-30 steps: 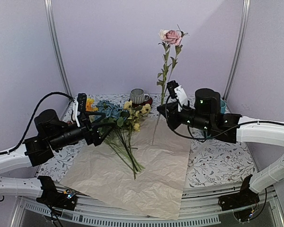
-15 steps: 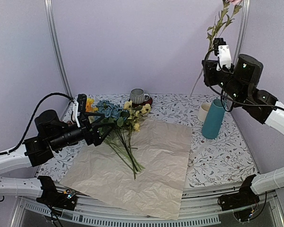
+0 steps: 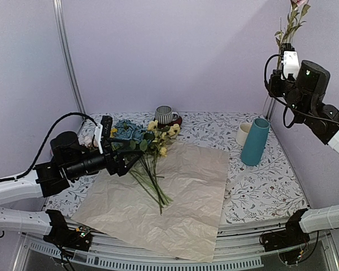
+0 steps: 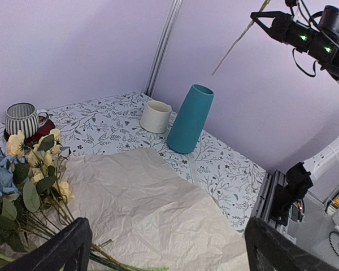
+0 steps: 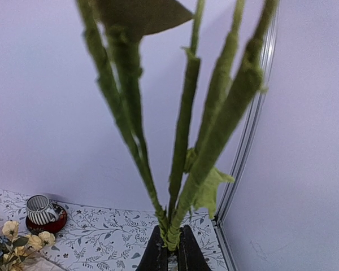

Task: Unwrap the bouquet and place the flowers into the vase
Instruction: Place the fake flower in the vase.

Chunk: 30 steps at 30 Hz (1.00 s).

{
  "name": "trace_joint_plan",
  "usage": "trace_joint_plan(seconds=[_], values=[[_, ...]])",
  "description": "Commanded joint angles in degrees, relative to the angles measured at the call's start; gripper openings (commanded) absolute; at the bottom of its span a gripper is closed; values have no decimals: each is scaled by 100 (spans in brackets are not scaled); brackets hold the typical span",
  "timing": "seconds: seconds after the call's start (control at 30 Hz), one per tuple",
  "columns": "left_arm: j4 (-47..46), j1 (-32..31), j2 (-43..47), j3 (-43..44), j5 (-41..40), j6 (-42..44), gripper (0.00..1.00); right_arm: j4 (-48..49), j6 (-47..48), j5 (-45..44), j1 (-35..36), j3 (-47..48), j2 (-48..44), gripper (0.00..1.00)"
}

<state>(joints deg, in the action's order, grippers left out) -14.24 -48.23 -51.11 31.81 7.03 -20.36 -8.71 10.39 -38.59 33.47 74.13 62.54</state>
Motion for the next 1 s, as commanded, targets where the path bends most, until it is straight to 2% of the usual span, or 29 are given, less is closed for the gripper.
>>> trace_joint_plan(seconds=[0.0, 0.17, 0.47, 0.67, 0.97], values=[[-85, 22, 15, 6, 37, -62, 96, -184, -364, 263, -211, -334, 15, 2], [1, 20, 102, -12, -5, -75, 96, -97, -713, 976, -860, -645, 240, 2], [32, 20, 190, -62, -97, -72, 96, 16, -1107, 1428, -1420, -914, 640, 2], [79, 22, 198, -77, -248, -76, 97, -198, -1610, 1747, -1594, -1101, 925, 3], [84, 23, 208, -112, -257, -31, 98, -385, -1904, 1763, -1649, -1243, 1429, 10]])
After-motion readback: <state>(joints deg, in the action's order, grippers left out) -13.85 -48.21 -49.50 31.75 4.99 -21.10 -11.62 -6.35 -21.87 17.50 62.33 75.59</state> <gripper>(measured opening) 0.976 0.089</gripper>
